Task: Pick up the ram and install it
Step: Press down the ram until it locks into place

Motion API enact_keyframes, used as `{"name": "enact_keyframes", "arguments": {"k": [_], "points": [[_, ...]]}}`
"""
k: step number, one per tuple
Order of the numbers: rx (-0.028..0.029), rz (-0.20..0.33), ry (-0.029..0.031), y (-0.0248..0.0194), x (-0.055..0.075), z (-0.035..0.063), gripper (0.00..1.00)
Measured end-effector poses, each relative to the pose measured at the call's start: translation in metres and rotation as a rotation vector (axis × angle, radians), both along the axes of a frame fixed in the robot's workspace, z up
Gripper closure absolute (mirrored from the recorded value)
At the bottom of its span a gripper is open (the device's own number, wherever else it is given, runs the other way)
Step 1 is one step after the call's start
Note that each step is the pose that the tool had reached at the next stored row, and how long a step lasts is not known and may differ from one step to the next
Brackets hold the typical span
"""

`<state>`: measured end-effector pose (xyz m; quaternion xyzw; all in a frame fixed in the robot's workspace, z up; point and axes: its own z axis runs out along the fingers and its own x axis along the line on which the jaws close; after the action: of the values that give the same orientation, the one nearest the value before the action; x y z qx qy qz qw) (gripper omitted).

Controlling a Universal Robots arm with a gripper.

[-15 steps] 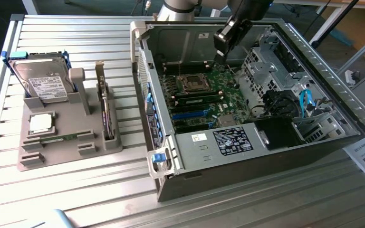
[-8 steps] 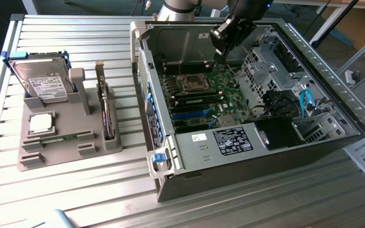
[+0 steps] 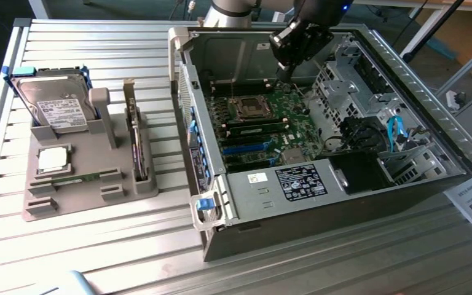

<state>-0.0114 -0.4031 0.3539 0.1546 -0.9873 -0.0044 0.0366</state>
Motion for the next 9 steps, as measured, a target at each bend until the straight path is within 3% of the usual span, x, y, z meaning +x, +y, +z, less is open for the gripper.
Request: {"name": "enact_keyframes", "arguments": {"k": [9], "points": [[0.0000,-0.141,0.0000,0.0000,0.0000,0.0000,0.90]]}}
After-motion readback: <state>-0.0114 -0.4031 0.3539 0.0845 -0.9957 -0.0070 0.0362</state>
